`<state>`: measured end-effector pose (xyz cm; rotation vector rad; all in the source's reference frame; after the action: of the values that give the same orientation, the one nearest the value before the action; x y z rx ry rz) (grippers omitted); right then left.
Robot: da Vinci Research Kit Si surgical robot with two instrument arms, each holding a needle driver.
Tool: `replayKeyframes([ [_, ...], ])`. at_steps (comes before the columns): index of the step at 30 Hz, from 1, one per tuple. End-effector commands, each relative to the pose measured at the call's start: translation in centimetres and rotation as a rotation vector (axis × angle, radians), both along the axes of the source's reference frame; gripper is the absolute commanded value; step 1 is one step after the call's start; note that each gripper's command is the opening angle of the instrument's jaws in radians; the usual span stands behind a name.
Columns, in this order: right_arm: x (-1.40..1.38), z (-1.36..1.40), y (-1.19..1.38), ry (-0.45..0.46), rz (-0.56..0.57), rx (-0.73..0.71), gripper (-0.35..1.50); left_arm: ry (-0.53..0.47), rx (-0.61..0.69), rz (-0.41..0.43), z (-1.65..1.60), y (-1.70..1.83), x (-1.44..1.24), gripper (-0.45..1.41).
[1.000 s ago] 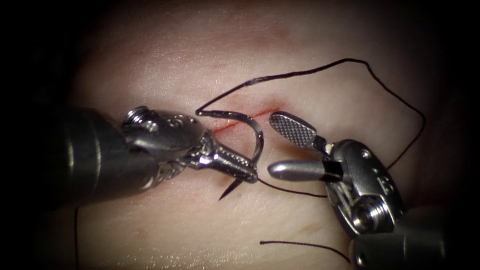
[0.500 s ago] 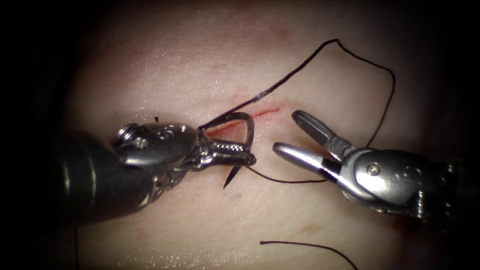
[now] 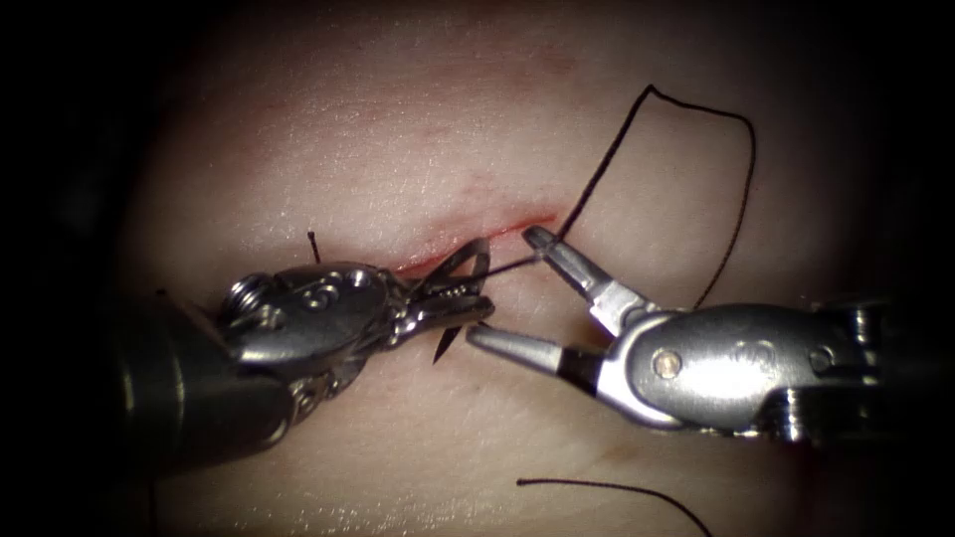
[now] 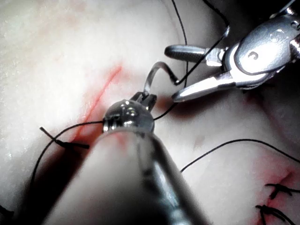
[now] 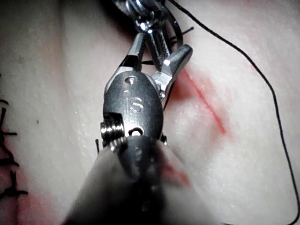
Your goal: Wound Closure
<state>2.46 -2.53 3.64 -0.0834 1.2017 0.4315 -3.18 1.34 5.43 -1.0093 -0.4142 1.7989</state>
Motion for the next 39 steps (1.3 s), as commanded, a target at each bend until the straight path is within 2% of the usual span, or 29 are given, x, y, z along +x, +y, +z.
replayKeyframes([
  [1, 0.08, 0.06, -0.08, 0.005, -0.002, 0.001, 0.63, 0.0, 0.001, 0.003, 0.06, -0.05, -0.06, -0.45],
  [2, 0.11, 0.06, -0.06, 0.003, -0.005, -0.009, 0.54, 0.011, -0.009, 0.004, 0.07, -0.07, -0.06, -0.45],
  [3, 0.11, 0.06, -0.06, 0.003, -0.005, -0.009, 0.54, 0.011, -0.009, 0.004, 0.07, -0.07, -0.06, -0.45],
  [8, 0.14, 0.04, -0.04, 0.005, -0.023, -0.04, 0.31, 0.038, -0.032, 0.002, 0.07, -0.1, -0.05, -0.45],
  [16, 0.22, 0.04, -0.02, -0.007, -0.05, -0.108, 0.17, 0.045, -0.041, 0.008, 0.01, -0.14, -0.07, -0.45],
  [24, 0.28, 0.06, -0.01, -0.024, -0.073, -0.136, 0.27, 0.052, -0.049, 0.012, -0.05, -0.18, -0.1, -0.45],
  [29, 0.28, 0.08, -0.02, -0.034, -0.089, -0.156, 0.27, 0.052, -0.05, 0.009, -0.07, -0.19, -0.1, -0.45],
  [30, 0.28, 0.08, -0.04, -0.036, -0.093, -0.168, 0.05, 0.052, -0.05, 0.009, -0.07, -0.19, -0.1, -0.45],
  [31, 0.28, 0.08, -0.04, -0.036, -0.093, -0.168, 0.05, 0.052, -0.05, 0.009, -0.07, -0.19, -0.1, -0.45],
  [32, 0.28, 0.07, -0.05, -0.037, -0.096, -0.175, -0.35, 0.052, -0.05, 0.008, -0.07, -0.19, -0.1, -0.45],
  [39, 0.22, 0.04, -0.1, -0.028, -0.079, -0.236, -0.35, 0.04, -0.064, -0.009, -0.08, -0.23, -0.07, -0.45],
])
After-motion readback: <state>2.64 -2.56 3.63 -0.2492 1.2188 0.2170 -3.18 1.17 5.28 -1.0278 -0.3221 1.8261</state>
